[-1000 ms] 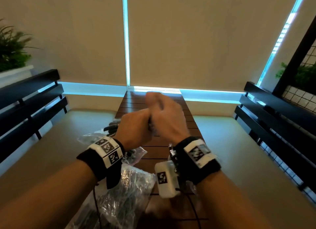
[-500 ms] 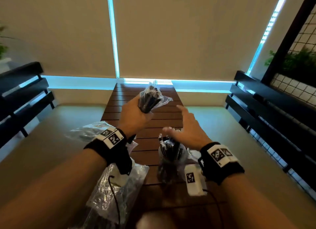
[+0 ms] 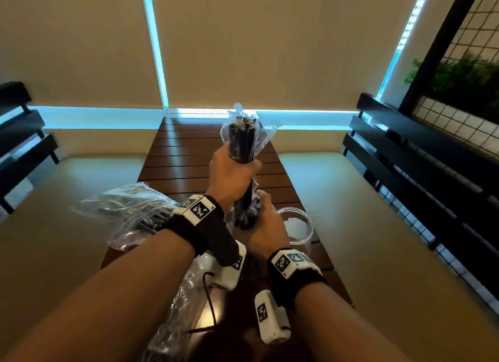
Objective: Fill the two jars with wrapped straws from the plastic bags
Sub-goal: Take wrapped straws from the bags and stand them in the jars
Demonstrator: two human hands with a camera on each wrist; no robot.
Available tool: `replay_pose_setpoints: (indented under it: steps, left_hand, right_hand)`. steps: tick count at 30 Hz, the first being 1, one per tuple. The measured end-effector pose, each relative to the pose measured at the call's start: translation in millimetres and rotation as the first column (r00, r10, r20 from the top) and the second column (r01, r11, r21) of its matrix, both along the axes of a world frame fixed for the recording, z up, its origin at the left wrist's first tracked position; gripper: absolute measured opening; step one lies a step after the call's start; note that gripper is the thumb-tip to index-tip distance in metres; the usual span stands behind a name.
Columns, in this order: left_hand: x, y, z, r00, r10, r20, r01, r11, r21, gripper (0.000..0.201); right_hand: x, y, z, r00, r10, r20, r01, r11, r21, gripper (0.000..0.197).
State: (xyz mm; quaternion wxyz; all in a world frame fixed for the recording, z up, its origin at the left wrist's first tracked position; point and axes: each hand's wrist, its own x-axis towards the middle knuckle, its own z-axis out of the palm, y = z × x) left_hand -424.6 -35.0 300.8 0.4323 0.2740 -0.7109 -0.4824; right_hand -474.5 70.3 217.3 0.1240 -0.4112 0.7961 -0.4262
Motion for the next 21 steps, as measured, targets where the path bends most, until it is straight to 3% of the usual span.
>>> replay_pose_setpoints:
  steps: [5, 11, 16, 21]
  left_hand:
    - [-1.8, -1.9, -12.6, 0.994, -0.044, -0.101, 0.059, 0.987, 0.153, 0.018]
    - [-0.3, -3.7, -21.8, 0.982, -0.091, -0.165, 0.133, 0.955, 0.266, 0.038]
    - [-5.4, -9.6, -21.1, 0.988, 0.073, -0.137, -0.031, 0.957, 0.287, 0.027]
    - [-9.4, -7.3, -22.1, 0.979, 0.114, -0.170, -0.065, 0.961, 0.270, 0.027]
  right_hand:
    - [-3.9, 1.7, 1.0, 1.000, 0.009, -0.004, -0.009, 1.000, 0.003, 0.091]
    - [-12.8, -0.9, -3.2, 0.999, 0.020, -0.037, -0.019, 1.000, 0.017, 0.089]
    - [-21.2, 4.1, 1.9, 0.987, 0.151, 0.049, -0.152, 0.988, 0.032, 0.089]
    - [-20.7, 6.6, 8.9, 0.977, 0.211, 0.029, -0.213, 0.975, 0.066, 0.111]
